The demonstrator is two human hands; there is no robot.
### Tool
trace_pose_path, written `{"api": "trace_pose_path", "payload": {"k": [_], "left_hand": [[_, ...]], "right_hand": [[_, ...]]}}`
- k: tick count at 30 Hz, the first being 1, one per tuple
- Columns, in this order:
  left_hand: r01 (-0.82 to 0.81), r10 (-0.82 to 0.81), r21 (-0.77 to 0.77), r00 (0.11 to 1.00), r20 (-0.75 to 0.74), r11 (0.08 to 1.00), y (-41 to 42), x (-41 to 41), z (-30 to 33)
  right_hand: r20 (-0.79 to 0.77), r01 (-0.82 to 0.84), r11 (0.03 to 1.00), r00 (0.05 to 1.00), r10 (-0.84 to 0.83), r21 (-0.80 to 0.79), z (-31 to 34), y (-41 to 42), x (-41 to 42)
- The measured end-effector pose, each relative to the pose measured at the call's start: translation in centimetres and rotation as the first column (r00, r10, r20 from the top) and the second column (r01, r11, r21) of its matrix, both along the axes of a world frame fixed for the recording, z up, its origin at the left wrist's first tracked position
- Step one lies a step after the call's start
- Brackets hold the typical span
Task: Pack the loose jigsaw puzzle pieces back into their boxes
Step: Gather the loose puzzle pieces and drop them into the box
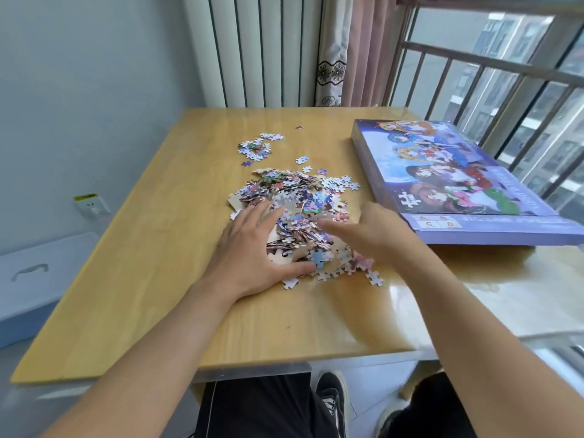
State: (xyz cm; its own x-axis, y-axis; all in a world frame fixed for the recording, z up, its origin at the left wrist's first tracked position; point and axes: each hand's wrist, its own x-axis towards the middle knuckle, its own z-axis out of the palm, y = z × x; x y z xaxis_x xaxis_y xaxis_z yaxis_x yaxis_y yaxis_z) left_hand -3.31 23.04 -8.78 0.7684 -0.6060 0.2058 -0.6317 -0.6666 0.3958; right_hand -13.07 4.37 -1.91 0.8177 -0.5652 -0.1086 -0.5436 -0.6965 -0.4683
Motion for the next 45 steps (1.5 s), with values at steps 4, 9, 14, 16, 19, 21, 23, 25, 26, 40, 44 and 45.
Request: {"api": "trace_pose_path", "payload": {"k": [4, 9, 14, 16, 19, 21, 23, 25, 26, 40, 44, 45], "left_hand": [[-0.011, 0.013, 0.067, 1.0, -0.019, 0.998, -0.8, -0.4, 0.3], [-0.042, 0.044, 0.076, 0.999, -0.022, 0.996, -1.9, -0.9, 0.2], [-0.096, 0.095, 0.047, 0.995, 0.007, 0.994, -2.7, -0.3, 0.1], [-0.104, 0.104, 0.038, 0.995, 0.002, 0.994, -3.2, -0.1, 0.3], [-0.116, 0.116, -0.01, 0.993, -0.019, 0.993, -4.1, -0.1, 0.6], [-0.11, 0.109, -0.019, 0.994, -0.031, 0.994, -4.4, -0.1, 0.7], [-0.09, 0.089, -0.059, 0.996, -0.012, 0.994, -4.3, 0.1, 0.5], [-0.082, 0.082, -0.106, 0.997, -0.005, 0.991, -4.1, 0.2, 0.4], [-0.081, 0.081, -0.111, 0.997, -0.006, 0.99, -3.9, 0.3, 0.4], [0.077, -0.084, 0.043, 0.978, 0.191, 0.996, -3.9, -0.7, 0.5], [0.106, -0.111, 0.039, 0.976, 0.186, 0.994, -4.0, -0.3, 0.6], [0.121, -0.127, 0.045, 0.975, 0.185, 0.992, -4.0, -0.2, 0.6]], "right_hand": [[-0.079, -0.037, 0.988, 0.996, 0.049, 0.152, 0.3, 1.3, 0.6], [-0.037, -0.003, 0.911, 0.999, 0.021, 0.413, 1.2, 2.6, 2.0], [-0.05, 0.042, 0.834, 0.999, -0.017, 0.55, 1.4, 3.1, 3.2], [-0.062, 0.058, 0.814, 0.998, -0.027, 0.579, 1.4, 3.0, 3.9], [-0.034, 0.079, 0.747, 0.997, -0.075, 0.66, 1.3, 2.9, 4.4], [-0.016, 0.078, 0.761, 0.996, -0.088, 0.644, 1.0, 2.3, 4.4], [-0.037, 0.071, 0.787, 0.997, -0.062, 0.613, 0.7, 1.4, 4.1], [-0.045, 0.056, 0.783, 0.998, -0.036, 0.62, 0.0, 0.5, 4.0], [-0.05, 0.06, 0.762, 0.998, -0.037, 0.644, -0.1, 0.4, 3.7], [0.06, 0.054, 0.524, 0.978, -0.199, 0.85, -1.9, -1.4, 3.1], [0.039, 0.066, 0.594, 0.986, -0.162, 0.802, -1.3, -1.3, 2.7], [0.047, 0.057, 0.607, 0.987, -0.154, 0.793, -1.0, -1.2, 2.5]]}}
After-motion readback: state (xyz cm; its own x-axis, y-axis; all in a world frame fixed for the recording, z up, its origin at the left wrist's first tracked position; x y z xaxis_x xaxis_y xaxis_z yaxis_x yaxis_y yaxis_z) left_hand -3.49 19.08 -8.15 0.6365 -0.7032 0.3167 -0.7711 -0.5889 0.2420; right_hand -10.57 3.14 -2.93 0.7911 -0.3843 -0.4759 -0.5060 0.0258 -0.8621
